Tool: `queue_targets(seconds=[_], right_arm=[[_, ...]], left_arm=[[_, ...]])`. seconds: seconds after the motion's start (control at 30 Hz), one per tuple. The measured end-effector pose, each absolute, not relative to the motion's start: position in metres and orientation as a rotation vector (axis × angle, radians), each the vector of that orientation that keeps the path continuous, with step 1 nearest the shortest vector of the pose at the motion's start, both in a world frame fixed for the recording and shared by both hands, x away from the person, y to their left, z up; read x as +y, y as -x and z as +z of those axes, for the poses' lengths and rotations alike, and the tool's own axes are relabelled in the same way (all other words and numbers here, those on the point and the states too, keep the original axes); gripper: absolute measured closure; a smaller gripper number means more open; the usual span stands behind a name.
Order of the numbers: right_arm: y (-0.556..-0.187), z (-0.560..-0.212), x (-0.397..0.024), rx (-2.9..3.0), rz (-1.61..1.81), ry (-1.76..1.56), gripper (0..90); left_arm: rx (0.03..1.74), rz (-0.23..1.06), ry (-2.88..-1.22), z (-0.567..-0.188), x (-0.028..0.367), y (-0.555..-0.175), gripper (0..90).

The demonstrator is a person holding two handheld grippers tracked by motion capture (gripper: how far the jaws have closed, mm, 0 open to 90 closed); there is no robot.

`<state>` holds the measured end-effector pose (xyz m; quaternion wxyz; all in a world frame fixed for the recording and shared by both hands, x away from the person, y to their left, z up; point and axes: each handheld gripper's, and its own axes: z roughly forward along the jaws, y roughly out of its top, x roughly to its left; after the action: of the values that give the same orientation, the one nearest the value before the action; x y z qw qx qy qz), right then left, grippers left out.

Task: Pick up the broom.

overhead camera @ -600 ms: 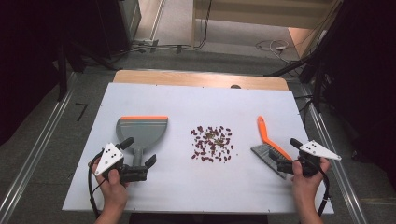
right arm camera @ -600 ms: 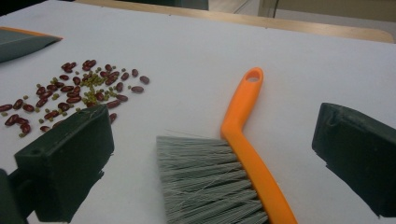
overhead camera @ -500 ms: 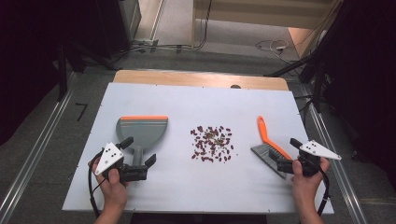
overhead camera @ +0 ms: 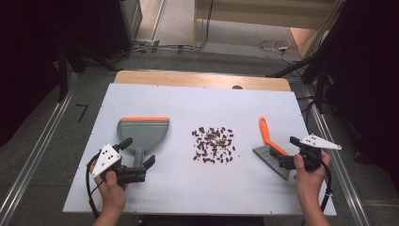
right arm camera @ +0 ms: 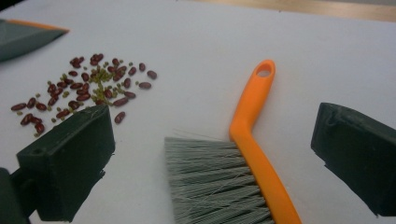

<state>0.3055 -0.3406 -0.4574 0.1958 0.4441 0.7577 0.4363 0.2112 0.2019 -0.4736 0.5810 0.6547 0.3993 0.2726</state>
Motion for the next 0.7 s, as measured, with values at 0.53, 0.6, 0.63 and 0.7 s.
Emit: queue_targets(seconds=[0.53, 0.6, 0.63, 0.7], right_arm=[[-0.368, -0.436, -0.314, 2.342, 1.015, -1.353, 8.9], [-0.372, -0.436, -0.312, 2.368, 0.999, -1.352, 13.7], [-0.379, -0.437, -0.311, 2.428, 1.001, -1.349, 18.5], [-0.384, -0.439, -0.309, 2.467, 0.974, -1.380, 24.2]], left_arm=[[0.937, 0.556, -1.544, -0.470, 0.203, -0.217, 0.0], [0.939, 0.559, -1.550, -0.470, 0.202, -0.217, 0.0], [0.939, 0.561, -1.553, -0.470, 0.201, -0.217, 0.0], [0.937, 0.572, -1.552, -0.471, 0.200, -0.216, 0.0]])
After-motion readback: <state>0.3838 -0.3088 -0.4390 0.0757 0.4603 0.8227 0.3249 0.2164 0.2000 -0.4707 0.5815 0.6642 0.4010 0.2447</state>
